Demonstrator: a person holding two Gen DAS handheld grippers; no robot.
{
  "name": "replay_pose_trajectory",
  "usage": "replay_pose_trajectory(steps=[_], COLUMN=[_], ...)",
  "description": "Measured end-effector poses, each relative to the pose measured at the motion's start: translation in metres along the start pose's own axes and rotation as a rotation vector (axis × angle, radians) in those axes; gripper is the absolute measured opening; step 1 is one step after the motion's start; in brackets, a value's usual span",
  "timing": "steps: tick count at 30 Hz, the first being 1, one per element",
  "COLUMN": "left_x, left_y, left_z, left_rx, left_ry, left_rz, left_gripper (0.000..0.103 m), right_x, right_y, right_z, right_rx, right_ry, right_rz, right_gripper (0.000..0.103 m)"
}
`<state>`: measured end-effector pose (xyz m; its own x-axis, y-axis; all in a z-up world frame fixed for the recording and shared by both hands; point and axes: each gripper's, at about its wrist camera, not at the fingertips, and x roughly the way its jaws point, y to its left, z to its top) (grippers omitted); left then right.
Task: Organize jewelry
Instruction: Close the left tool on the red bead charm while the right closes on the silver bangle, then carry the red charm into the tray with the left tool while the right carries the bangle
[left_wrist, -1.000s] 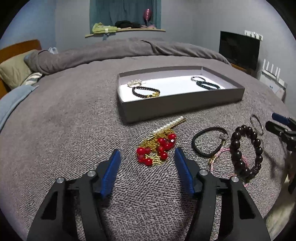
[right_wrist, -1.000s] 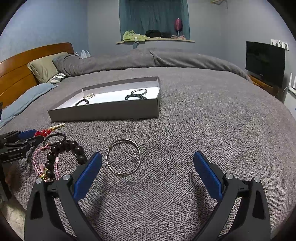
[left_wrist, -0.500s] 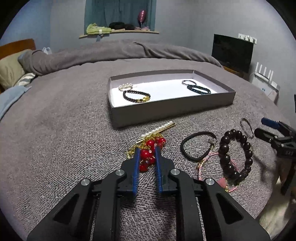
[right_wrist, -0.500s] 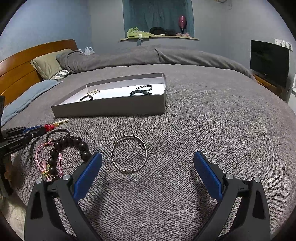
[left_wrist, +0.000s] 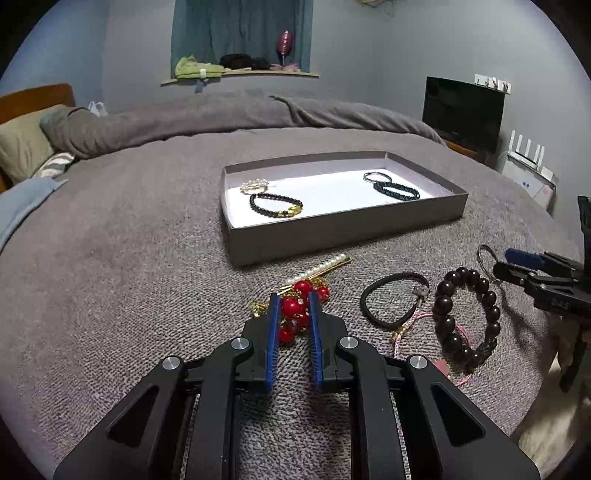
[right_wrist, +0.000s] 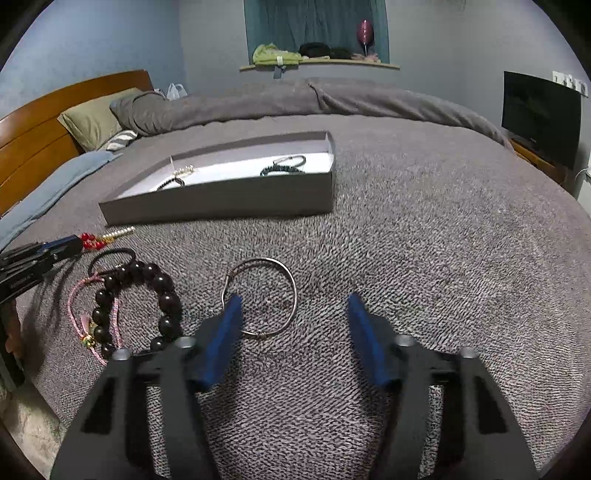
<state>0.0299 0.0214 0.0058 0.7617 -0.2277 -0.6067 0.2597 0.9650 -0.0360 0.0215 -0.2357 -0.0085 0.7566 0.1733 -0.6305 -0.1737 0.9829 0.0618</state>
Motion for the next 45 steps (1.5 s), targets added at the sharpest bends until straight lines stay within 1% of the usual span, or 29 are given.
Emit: replay_pose_trajectory(steps=[2,3,7,9,10,13,17,20,23,29,34,38,39,42,45], left_x=[0.001,0.001,0.005,0.004,0.002,-0.01,-0.029,-0.041,-0.048,-0.069,-0.069,-0.055,-0.047,-0.031,-0.012], left_y=[-0.001,-0.001,-0.002,-0.001,-0.001,0.002,0.013,0.017,0.018,0.02,0.017,0.015,0.013,0.006,0.001], left_z=[0.0,0.0,0.0,0.0,0.0,0.004,0.011,0.018,0.027,0.057,0.085,0.109,0.117,0.131,0.137], left_rx=[0.002,0.003,0.007,0.006,0.004,-0.004,-0.06,-0.08,-0.084,-0.085,-0.067,-0.087,-0.097,-0.093,-0.094], left_ry=[0.003,0.007,0.021,0.017,0.007,-0.047,-0.124,-0.163,-0.187,-0.265,-0.28,-0.278,-0.272,-0.263,-0.243], left_rz=[-0.002,-0.002,-0.003,-0.003,-0.004,0.001,-0.011,-0.018,-0.025,-0.035,-0.031,-0.071,-0.094,-0.107,-0.118], left_gripper=[0.015,0.015,0.015,0.015,0.015,0.015,0.014,0.014,0.014,0.014,0.014,0.014,0.014,0.014,0.014], right_x=[0.001,0.002,0.007,0.007,0.005,-0.001,-0.014,-0.021,-0.024,-0.033,-0.035,-0.034,-0.031,-0.02,0.003], right_y=[0.003,0.004,0.007,0.007,0.007,0.007,0.009,0.008,0.008,0.01,0.016,0.023,0.024,0.026,0.025], right_z=[0.0,-0.001,-0.001,-0.001,-0.001,0.0,0.003,0.005,0.009,0.026,0.056,0.09,0.102,0.129,0.148], right_rx=[-0.017,-0.024,-0.041,-0.039,-0.038,-0.039,-0.046,-0.049,-0.045,-0.037,-0.047,-0.08,-0.082,-0.098,-0.12], right_ry=[0.003,0.005,0.021,0.023,0.016,-0.011,-0.075,-0.118,-0.13,-0.175,-0.21,-0.251,-0.253,-0.24,-0.196], right_rz=[-0.009,-0.007,0.0,0.015,0.017,0.026,0.013,-0.002,-0.005,-0.001,0.013,0.009,0.016,0.026,0.039], right_gripper=[0.039,0.037,0.026,0.016,0.004,0.004,0.004,0.004,0.004,0.004,0.004,0.004,0.004,0.004,0.004])
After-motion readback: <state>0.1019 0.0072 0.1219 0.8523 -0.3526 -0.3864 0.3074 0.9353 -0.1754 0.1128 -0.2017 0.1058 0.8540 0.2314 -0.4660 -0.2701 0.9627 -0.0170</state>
